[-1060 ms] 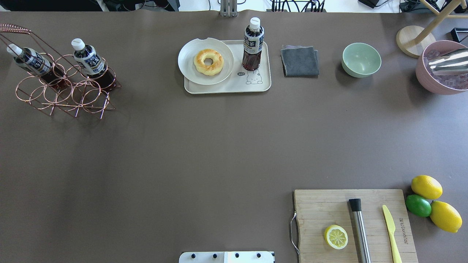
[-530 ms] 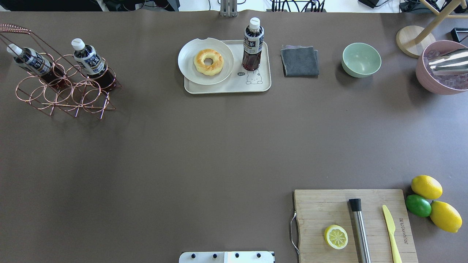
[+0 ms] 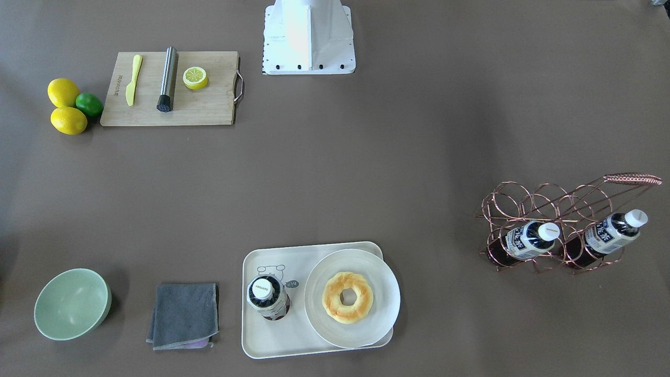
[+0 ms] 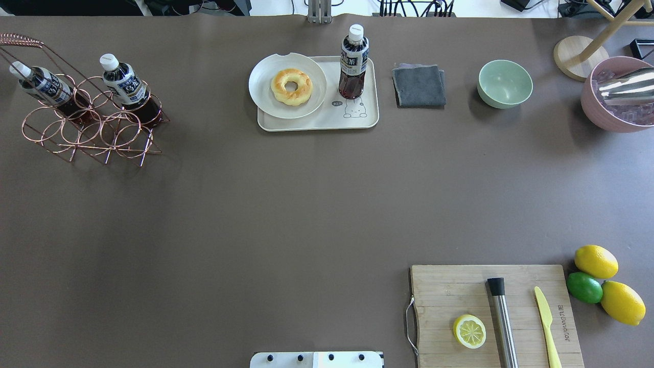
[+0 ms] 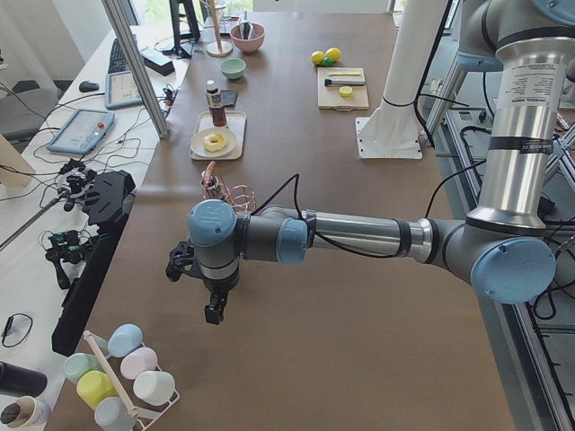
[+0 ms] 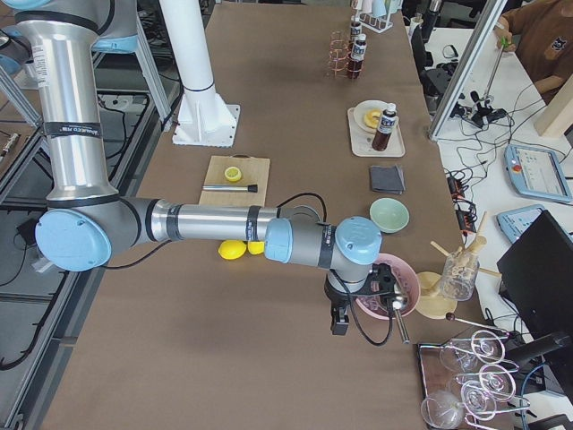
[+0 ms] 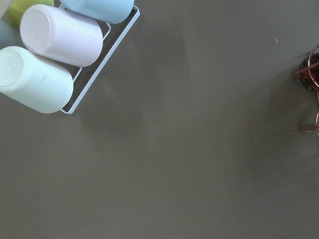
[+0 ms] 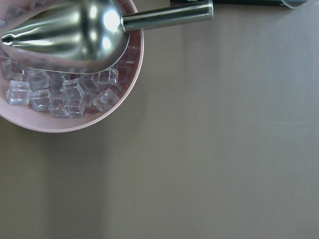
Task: Place tea on tray
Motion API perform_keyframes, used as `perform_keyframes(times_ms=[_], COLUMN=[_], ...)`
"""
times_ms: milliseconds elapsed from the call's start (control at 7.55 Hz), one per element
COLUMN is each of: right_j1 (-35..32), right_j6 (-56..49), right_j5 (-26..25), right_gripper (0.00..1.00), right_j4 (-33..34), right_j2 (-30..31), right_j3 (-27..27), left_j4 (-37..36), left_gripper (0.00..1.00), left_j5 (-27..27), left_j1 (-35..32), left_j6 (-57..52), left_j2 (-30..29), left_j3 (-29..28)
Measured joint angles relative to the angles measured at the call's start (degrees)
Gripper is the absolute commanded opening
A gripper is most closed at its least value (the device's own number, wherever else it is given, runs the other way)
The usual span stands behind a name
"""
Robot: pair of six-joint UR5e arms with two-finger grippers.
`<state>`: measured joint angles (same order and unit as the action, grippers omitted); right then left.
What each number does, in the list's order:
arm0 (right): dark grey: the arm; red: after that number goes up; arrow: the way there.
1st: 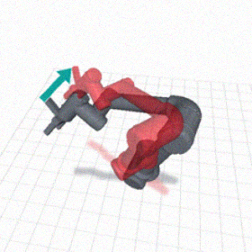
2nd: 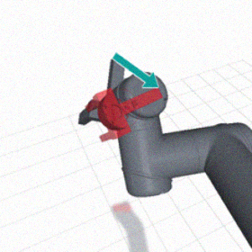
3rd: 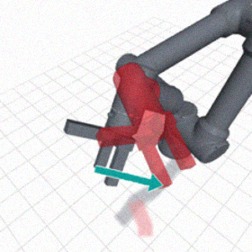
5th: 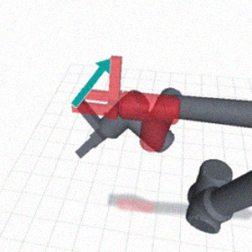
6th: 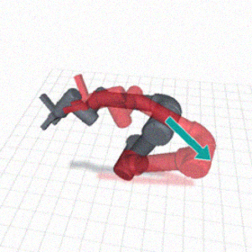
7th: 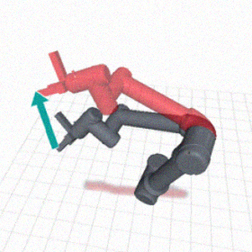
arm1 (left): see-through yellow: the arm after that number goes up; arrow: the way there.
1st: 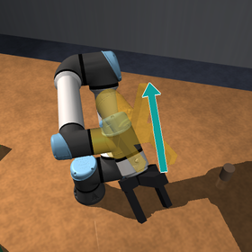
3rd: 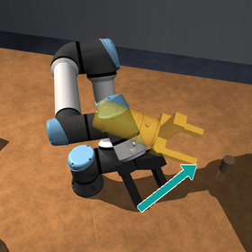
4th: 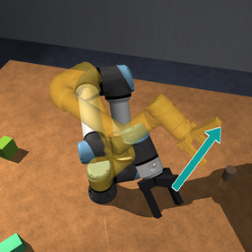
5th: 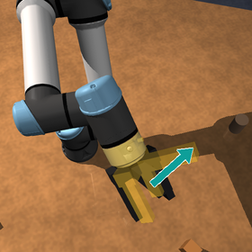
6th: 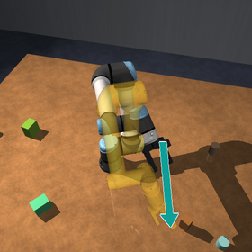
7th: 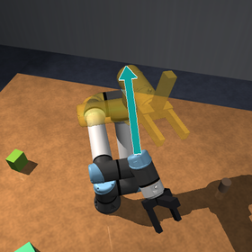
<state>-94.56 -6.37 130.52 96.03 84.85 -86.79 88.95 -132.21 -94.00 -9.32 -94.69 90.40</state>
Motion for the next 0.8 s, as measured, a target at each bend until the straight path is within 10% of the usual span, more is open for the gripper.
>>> perform_keyframes(times_ms=[795], right_j1=[0.00], right_j6=[0.04], right_j5=[0.16], right_gripper=[1.00], right_j4=[0.03], right_j2=[-0.38], right_j3=[-0.50], left_j4=[0.09], left_gripper=[0.97], left_j5=[0.99], left_j1=[0.05], left_j6=[-0.01], left_j2=[0.28], left_j3=[-0.48])
